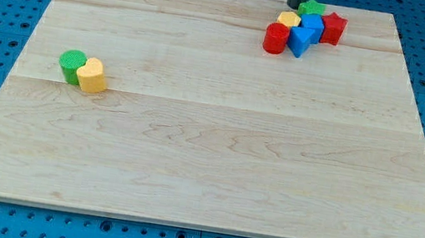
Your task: Move your arm to yellow heart
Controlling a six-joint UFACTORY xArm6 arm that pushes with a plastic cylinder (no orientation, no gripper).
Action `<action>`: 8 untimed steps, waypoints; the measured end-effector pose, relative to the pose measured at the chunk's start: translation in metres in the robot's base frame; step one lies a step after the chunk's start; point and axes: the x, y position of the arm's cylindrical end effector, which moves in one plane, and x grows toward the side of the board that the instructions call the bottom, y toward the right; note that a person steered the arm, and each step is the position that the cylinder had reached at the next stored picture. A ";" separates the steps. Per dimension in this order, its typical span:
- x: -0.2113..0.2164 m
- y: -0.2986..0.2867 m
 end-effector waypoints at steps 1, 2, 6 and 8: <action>0.000 0.007; 0.000 -0.004; 0.084 -0.232; 0.188 -0.195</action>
